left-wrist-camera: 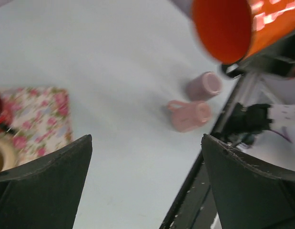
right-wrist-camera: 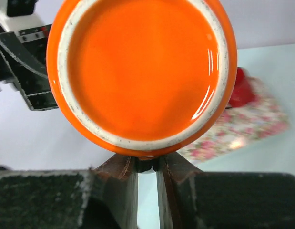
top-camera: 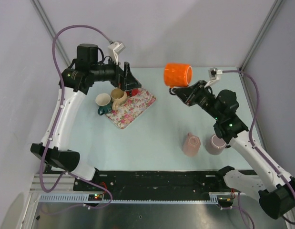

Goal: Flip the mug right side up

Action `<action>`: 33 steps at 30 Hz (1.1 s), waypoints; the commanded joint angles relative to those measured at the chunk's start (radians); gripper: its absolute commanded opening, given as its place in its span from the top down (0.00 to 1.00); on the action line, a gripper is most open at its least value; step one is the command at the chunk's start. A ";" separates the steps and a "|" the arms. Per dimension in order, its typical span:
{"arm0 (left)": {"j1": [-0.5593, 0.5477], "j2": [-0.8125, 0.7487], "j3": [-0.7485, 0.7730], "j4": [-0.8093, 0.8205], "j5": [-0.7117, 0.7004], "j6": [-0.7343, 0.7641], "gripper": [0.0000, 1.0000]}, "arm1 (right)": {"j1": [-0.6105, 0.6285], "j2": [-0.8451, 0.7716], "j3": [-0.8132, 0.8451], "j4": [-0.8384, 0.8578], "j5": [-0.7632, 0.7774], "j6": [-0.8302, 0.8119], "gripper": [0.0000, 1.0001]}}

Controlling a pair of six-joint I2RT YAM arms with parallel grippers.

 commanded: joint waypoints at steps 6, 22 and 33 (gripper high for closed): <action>-0.126 -0.005 0.223 0.006 0.401 -0.135 0.05 | 0.189 0.121 0.142 0.395 -0.117 0.179 1.00; -0.168 0.066 0.295 0.050 0.363 -0.239 0.83 | 0.292 0.265 0.186 0.446 -0.113 0.228 1.00; -0.146 -0.008 -0.145 -0.005 -0.618 -0.074 1.00 | 0.267 0.159 0.182 -0.413 0.443 0.006 0.01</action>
